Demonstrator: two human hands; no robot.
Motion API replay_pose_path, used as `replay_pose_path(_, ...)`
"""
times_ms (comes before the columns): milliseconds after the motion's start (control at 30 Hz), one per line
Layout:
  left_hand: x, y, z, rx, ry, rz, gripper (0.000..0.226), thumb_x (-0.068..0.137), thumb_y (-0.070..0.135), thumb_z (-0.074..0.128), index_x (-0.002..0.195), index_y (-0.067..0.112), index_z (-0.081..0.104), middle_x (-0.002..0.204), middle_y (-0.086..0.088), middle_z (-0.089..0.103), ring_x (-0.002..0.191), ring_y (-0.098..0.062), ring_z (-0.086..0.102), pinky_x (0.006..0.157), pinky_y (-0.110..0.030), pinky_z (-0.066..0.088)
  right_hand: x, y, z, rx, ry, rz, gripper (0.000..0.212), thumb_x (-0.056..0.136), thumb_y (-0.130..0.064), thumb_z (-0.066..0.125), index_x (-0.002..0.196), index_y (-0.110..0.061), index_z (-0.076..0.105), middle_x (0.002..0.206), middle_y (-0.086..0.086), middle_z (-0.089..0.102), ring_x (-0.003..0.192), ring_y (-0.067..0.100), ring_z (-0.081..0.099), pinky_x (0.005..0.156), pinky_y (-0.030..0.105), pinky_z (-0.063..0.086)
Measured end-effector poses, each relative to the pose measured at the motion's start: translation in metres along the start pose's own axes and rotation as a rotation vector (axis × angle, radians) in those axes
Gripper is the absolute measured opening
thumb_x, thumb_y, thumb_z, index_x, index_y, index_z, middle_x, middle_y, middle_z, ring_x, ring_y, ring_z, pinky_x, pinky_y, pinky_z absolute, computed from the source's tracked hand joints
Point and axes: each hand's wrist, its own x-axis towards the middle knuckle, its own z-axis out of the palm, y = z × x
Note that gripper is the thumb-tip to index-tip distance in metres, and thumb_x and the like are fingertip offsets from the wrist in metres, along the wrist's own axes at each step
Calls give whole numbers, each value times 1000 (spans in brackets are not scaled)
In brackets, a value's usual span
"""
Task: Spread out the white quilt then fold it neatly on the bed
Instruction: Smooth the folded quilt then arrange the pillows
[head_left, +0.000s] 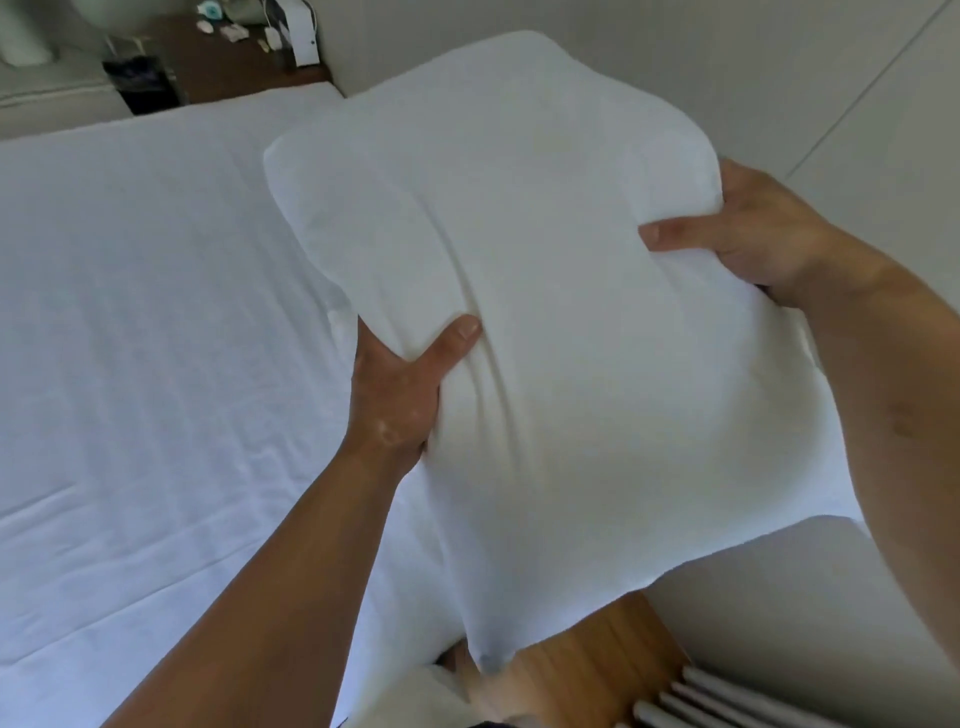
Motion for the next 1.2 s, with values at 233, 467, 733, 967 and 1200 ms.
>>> replay_pose_path(233, 91, -76, 65, 253, -72, -141, 102, 57, 62, 86, 143, 40, 37, 131, 22, 60, 123, -7, 58, 110, -40, 45, 114, 81, -37, -340, 43, 220, 65, 82, -33, 82, 140, -29, 56, 133, -2, 66, 121, 21, 63, 101, 33, 47)
replay_pose_path(467, 88, -137, 78, 299, -81, -460, 118, 58, 72, 82, 147, 62, 5, 146, 16, 49, 127, -14, 55, 107, -39, 46, 123, 215, 22, -496, -5, 415, 60, 105, -46, 36, 158, -21, 27, 156, 16, 41, 141, 35, 40, 112, 40, 32)
replay_pose_path(733, 174, -96, 100, -1, 350, -425, 116, 62, 59, 86, 154, 45, 17, 147, 8, 47, 121, -21, 59, 103, -50, 49, 164, 227, 14, -324, -3, 317, 84, 87, -79, 35, 157, -37, 21, 160, 3, 34, 146, 23, 35, 119, 48, 29)
replay_pose_path(967, 230, -99, 124, 351, 316, -287, 116, 58, 57, 89, 149, 56, 16, 140, 11, 55, 122, -15, 58, 103, -39, 48, 185, 259, 16, -295, 59, 297, 96, 77, -89, 27, 157, -38, 20, 164, 0, 30, 151, 19, 27, 120, 55, 24)
replay_pose_path(1200, 227, -106, 104, 358, 202, -564, 128, 61, 63, 86, 154, 49, 0, 144, 6, 49, 111, -20, 63, 81, -39, 58, 191, 271, 21, -333, -40, 282, 96, 76, -91, 24, 156, -38, 20, 160, 2, 36, 147, 27, 32, 117, 57, 28)
